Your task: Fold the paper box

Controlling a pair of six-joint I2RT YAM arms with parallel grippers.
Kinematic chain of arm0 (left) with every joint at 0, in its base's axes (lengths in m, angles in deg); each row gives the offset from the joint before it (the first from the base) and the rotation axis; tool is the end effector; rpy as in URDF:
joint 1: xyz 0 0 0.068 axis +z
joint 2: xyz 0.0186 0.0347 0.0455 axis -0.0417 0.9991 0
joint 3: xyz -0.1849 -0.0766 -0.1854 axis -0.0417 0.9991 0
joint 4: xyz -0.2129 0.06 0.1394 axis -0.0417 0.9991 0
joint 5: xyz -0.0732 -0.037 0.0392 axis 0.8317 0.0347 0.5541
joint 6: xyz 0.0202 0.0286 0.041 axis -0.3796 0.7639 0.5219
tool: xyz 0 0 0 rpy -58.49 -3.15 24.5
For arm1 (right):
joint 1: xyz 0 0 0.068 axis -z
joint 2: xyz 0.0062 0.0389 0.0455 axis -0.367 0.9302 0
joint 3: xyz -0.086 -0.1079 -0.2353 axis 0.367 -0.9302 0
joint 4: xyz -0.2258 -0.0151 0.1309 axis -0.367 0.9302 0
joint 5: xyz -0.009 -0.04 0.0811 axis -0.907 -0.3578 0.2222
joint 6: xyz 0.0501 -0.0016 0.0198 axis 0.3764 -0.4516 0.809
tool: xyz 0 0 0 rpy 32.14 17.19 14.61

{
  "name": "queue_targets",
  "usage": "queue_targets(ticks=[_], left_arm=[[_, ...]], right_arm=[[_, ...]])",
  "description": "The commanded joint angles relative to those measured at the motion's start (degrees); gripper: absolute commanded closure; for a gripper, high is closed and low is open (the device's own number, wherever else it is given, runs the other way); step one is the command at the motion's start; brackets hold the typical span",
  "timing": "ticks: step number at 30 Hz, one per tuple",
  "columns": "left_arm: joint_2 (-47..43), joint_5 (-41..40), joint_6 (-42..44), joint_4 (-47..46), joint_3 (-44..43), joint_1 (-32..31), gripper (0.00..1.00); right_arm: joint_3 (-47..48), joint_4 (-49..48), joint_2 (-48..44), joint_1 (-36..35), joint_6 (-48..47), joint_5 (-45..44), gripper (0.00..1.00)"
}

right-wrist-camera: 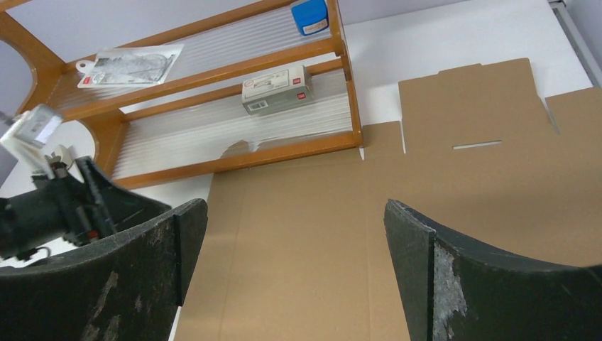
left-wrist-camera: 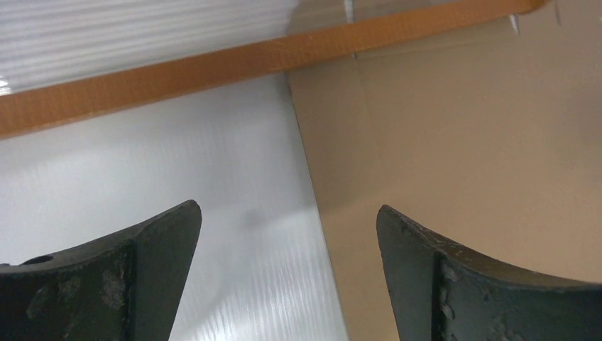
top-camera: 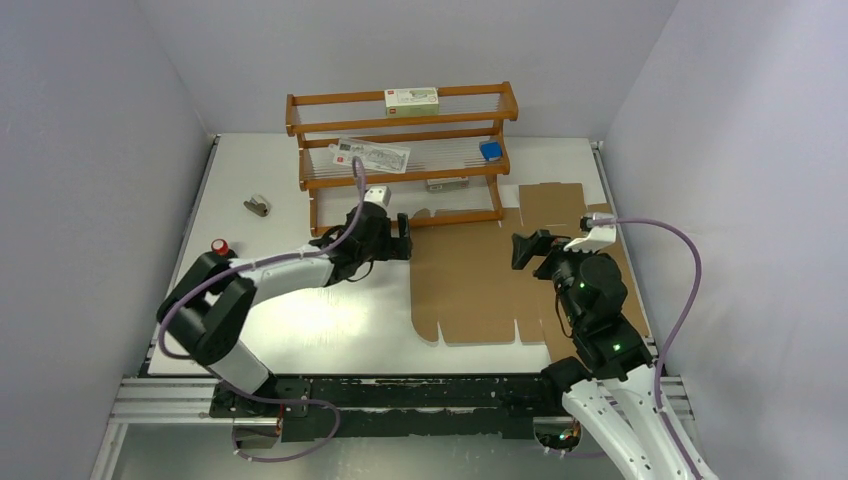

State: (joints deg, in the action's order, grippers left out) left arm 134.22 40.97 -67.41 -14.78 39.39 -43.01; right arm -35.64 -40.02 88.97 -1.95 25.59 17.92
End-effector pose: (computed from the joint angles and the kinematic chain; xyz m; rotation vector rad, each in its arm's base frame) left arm 0.2559 -0.2112 0.1995 0.0915 2.2179 -0.5085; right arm 0.1140 0.0389 0.3180 0.1221 1.6999 0.2985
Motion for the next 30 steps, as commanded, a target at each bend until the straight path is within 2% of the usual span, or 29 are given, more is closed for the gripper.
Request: queue_targets(ticks=[1, 6, 18, 30], left_arm=[[5.2, -6.7, -0.4, -5.2, -4.2, -0.7, 0.02], [12.0, -8.1, 0.7, -6.6, -6.7, -1.2, 0.02], [26.3, -13.4, 4.8, -5.2, -19.8, -1.0, 0.02], [34.8, -11.0, 5.3, -4.5, -33.0, 1.6, 0.02]], right_arm=[[-0.6, -2.1, 0.5, -0.2, 0.0, 0.6, 0.0], [-0.6, -2.4, 1.7, -0.2, -0.1, 0.6, 0.0], [-0.4, -2.6, 3.7, -0.2, -0.5, 0.8, 0.0], [-0.1, -2.6, 4.7, -0.2, -0.8, 0.7, 0.0]])
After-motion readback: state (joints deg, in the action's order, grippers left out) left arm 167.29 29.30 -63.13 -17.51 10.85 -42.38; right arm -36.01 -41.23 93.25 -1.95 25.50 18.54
